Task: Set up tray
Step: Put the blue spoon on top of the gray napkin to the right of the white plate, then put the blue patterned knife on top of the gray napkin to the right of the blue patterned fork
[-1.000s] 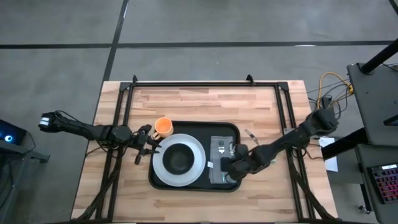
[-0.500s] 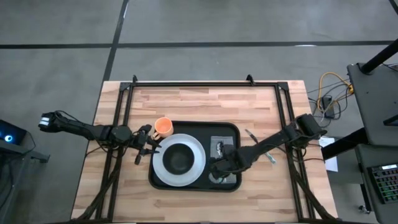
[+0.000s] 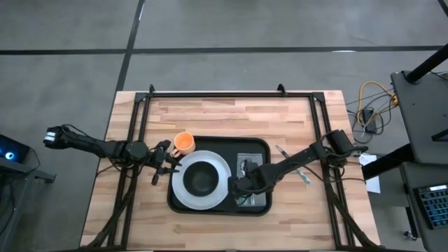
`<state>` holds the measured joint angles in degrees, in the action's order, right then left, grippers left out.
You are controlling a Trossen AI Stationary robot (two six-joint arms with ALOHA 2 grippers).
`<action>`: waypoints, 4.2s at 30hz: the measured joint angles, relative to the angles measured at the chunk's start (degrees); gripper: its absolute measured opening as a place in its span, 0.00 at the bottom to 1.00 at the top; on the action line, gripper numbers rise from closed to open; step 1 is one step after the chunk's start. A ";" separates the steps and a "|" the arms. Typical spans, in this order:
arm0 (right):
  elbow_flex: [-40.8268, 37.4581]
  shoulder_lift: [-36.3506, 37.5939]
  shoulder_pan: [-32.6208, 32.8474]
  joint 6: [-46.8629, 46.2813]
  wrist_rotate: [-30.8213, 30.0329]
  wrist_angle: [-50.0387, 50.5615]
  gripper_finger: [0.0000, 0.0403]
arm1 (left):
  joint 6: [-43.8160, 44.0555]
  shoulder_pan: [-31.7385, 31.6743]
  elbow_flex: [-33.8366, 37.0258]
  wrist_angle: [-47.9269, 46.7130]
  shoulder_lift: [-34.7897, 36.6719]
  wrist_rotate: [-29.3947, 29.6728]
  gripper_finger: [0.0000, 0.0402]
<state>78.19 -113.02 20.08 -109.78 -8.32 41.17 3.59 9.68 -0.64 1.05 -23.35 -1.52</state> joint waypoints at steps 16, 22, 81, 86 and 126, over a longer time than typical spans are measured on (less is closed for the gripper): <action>-0.57 -0.71 -0.42 1.68 -0.22 -1.10 0.11 | -0.01 0.00 0.00 -0.01 0.00 0.00 0.25; -0.61 -0.71 -0.42 2.33 -0.22 -1.29 0.12 | 0.00 0.00 0.00 0.01 0.00 0.00 0.25; -23.81 28.95 -1.38 12.81 5.73 13.77 0.37 | 0.00 0.02 0.00 0.01 0.02 0.00 0.25; -29.23 32.96 -1.38 14.91 5.57 13.78 0.35 | -0.01 0.00 0.00 -0.01 0.01 0.00 0.25; -49.61 39.13 -1.33 19.18 5.35 3.81 0.33 | 0.00 0.01 0.00 -0.02 0.02 0.00 0.25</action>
<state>28.58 -73.89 18.74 -90.60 -2.96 44.98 3.59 9.68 -0.64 1.04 -23.34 -1.52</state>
